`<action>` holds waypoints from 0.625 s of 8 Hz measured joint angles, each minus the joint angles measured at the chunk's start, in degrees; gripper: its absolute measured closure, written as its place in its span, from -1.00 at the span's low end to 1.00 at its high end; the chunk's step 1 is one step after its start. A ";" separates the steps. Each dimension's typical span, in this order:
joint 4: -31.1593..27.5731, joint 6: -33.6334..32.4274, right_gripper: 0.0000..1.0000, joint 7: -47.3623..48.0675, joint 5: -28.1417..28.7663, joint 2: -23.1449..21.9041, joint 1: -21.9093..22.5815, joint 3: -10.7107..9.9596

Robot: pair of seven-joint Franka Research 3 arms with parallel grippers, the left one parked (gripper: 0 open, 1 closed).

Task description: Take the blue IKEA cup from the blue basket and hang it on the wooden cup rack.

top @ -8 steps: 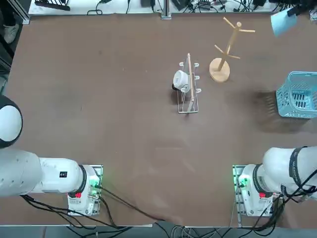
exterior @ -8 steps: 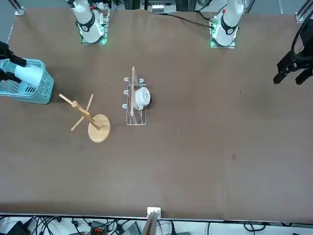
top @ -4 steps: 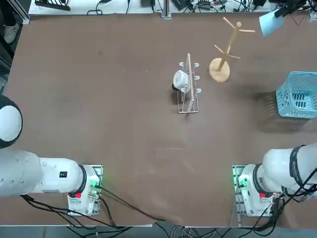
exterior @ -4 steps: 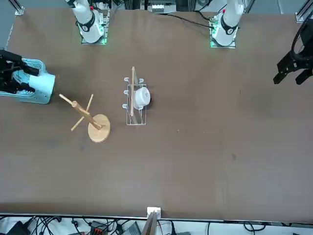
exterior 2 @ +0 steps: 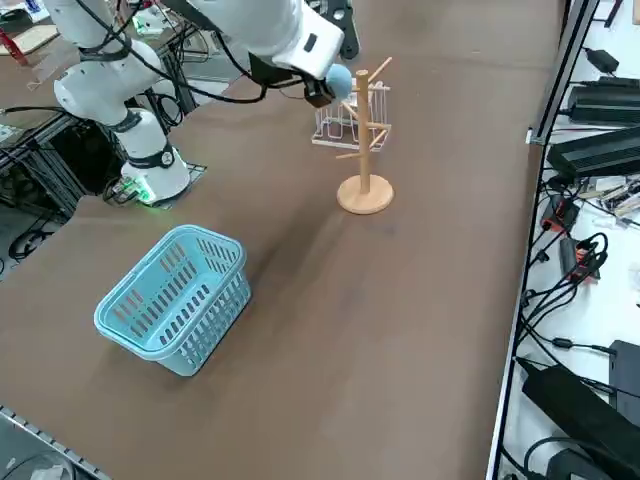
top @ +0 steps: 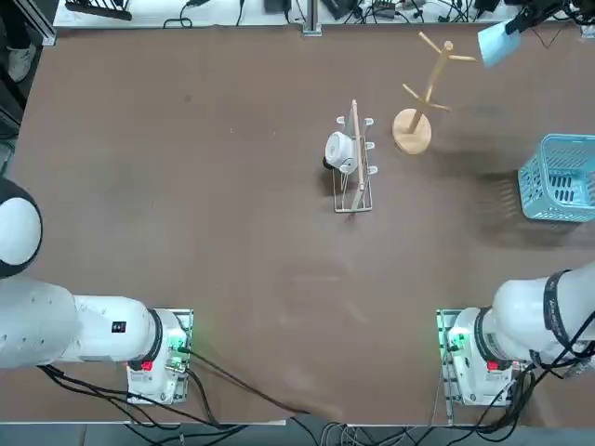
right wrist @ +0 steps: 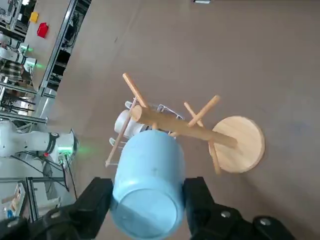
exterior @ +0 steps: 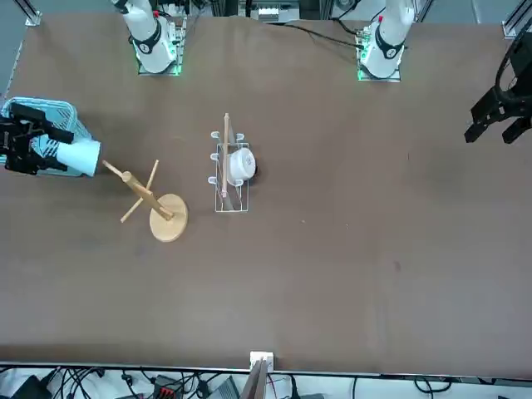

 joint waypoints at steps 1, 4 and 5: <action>0.01 0.73 -0.65 -0.13 0.11 0.73 0.52 0.01; 0.08 3.10 -0.65 -0.15 0.24 2.32 3.11 0.03; 0.11 3.58 -0.65 -0.15 0.35 2.64 3.67 0.03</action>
